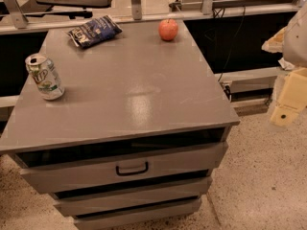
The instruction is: Knock 7up can over
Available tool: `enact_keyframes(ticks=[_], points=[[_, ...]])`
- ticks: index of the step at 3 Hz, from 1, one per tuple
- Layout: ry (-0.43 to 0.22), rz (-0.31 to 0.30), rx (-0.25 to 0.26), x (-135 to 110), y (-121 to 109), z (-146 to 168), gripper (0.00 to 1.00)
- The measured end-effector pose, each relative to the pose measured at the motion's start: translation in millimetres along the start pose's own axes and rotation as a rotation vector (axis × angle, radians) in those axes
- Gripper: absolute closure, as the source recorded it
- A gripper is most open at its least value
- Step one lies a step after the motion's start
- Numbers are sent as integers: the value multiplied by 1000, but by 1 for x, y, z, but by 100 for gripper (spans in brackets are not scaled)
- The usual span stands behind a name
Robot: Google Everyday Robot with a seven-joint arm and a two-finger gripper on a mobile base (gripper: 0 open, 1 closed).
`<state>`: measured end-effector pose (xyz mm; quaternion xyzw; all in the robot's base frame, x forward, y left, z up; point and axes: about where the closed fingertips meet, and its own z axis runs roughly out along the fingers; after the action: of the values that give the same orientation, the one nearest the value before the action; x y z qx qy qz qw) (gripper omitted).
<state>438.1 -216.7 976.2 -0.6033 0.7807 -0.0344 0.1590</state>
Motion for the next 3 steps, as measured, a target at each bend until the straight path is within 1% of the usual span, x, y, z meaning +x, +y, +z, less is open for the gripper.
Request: enact_keyframes(ticks=[1, 2, 3], points=[[0, 0, 0, 0, 0, 0, 0], [-97, 10, 3, -21, -7, 13, 0], [-266, 10, -9, -78, -20, 41, 0]])
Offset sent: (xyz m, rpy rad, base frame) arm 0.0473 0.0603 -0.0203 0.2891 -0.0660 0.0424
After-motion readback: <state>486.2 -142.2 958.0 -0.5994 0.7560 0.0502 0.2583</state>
